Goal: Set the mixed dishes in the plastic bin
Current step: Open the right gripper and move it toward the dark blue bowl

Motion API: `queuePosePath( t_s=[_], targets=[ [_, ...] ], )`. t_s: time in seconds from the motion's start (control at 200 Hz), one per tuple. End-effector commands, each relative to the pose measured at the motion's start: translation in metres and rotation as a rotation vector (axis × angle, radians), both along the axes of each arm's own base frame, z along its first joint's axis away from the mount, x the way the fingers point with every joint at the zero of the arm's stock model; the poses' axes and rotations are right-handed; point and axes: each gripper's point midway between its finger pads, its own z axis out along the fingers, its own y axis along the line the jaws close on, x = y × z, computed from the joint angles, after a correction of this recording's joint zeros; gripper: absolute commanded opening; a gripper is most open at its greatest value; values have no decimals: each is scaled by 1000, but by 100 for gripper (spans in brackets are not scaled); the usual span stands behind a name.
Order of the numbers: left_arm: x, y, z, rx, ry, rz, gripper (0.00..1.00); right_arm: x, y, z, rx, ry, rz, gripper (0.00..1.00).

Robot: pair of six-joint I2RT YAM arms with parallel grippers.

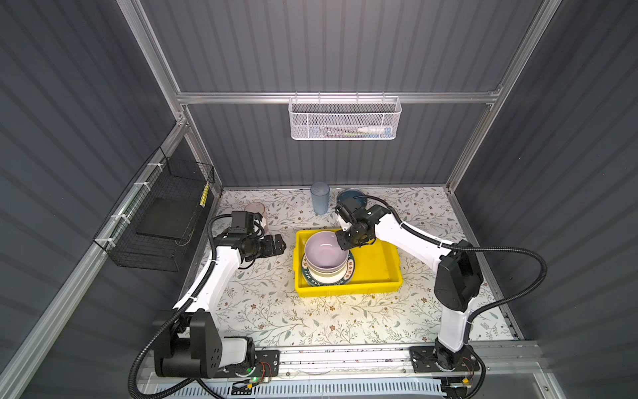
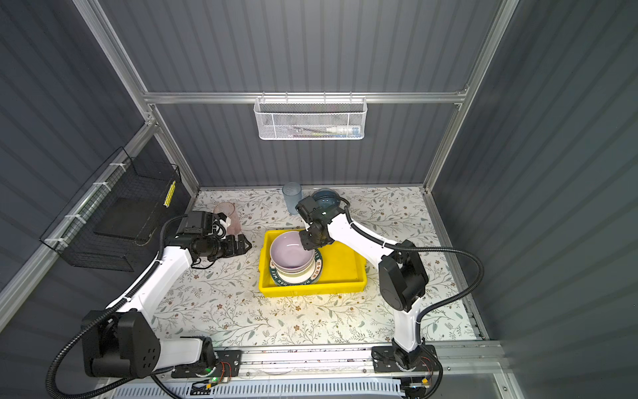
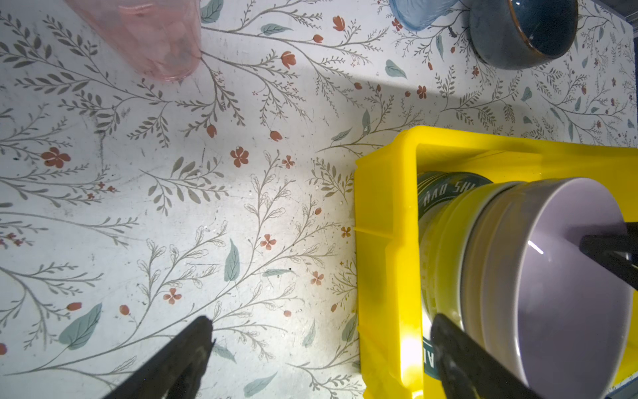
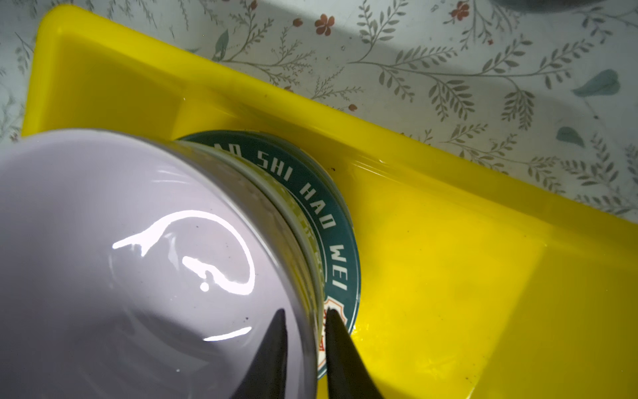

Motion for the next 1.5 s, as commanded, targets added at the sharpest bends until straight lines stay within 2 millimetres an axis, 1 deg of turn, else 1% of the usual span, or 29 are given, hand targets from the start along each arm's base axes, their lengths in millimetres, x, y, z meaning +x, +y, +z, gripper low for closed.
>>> queuePosePath(
  t_s=[0.0,0.065,0.165,0.275,0.39,0.495,0.585,0.745,0.8,0.941,1.036,1.096,1.131,1.341,1.361,1.496],
  targets=[
    [-6,3,-7,9,27,-5,100,1,-6,24,17,-49,-9,33],
    [-6,3,-7,9,27,-5,100,4,-10,35,18,-79,-12,44],
    [-6,4,-7,10,26,-3,100,15,-18,51,32,-144,-12,55],
    [-6,4,-7,13,25,-2,100,39,-37,59,74,-177,-73,62],
    [-6,5,-7,19,23,0,100,74,-63,63,129,-224,-171,67],
    [-6,5,-7,19,23,2,100,109,-89,59,161,-266,-256,70],
    [-5,4,-7,16,23,-1,100,138,-104,54,204,-302,-271,71],
    [-5,3,-9,8,31,-3,100,179,-123,27,215,-269,-308,70],
    [-5,3,-10,8,30,-2,100,191,-125,17,232,-258,-319,69],
    [-5,4,-11,12,36,0,100,212,-118,-6,277,-230,-339,67],
    [-5,4,-13,13,42,2,100,223,-111,-15,307,-217,-346,66],
    [-4,5,-14,15,45,3,100,226,-109,-22,319,-200,-360,65],
    [-5,4,-16,15,51,2,100,233,-106,-19,341,-221,-361,65],
    [-3,5,-19,16,61,2,100,250,-106,-41,338,-197,-389,63],
    [-4,4,-19,15,61,1,100,247,-108,-46,329,-171,-396,63],
    [-4,4,-19,12,64,1,100,253,-113,-55,332,-144,-420,60]
  ],
)
